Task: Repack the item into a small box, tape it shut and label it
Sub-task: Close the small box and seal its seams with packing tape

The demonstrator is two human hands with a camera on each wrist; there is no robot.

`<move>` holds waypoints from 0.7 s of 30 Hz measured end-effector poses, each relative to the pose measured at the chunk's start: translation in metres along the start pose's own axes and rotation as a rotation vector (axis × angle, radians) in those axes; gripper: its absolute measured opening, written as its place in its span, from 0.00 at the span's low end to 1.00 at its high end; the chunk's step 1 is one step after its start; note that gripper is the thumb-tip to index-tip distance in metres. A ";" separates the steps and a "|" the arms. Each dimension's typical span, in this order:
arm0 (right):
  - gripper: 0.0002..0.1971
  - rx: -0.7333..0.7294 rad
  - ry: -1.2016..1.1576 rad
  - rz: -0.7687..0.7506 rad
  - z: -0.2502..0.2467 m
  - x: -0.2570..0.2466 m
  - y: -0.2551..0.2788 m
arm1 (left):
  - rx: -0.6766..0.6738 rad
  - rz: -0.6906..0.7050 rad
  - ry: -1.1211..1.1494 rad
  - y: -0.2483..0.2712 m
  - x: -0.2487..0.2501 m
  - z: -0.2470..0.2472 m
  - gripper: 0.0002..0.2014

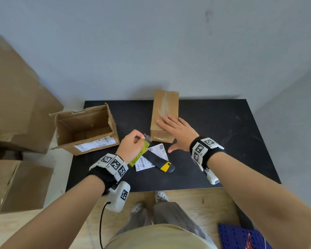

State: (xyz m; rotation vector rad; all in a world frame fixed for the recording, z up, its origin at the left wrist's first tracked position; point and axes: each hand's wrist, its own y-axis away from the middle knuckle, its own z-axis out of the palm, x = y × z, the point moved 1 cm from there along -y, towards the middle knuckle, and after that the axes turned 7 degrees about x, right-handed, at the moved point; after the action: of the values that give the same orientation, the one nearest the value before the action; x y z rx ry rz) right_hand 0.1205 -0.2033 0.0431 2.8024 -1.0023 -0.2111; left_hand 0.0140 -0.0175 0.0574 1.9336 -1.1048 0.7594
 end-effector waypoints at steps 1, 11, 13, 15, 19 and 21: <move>0.55 0.006 -0.046 0.022 -0.001 -0.001 0.002 | 0.007 0.006 -0.009 -0.001 0.001 -0.001 0.04; 0.36 0.465 -0.276 0.113 0.023 -0.006 -0.017 | 0.007 0.031 -0.046 -0.008 0.009 -0.009 0.03; 0.31 0.535 -0.249 0.093 0.026 -0.005 -0.019 | 0.000 0.019 -0.039 -0.009 0.008 -0.010 0.03; 0.25 0.599 -0.221 0.079 0.031 -0.002 -0.019 | -0.008 0.006 -0.026 -0.009 0.007 -0.009 0.03; 0.23 0.611 -0.199 0.029 0.030 0.000 -0.019 | 0.005 -0.008 0.031 -0.010 0.007 -0.003 0.08; 0.24 0.583 -0.174 -0.003 0.029 0.002 -0.019 | 0.005 -0.011 0.055 -0.010 0.008 0.001 0.10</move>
State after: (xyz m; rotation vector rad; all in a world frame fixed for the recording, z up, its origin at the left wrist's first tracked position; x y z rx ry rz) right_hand 0.1283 -0.1925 0.0112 3.3524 -1.2704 -0.1902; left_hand 0.0267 -0.0181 0.0595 1.9102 -1.0598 0.8049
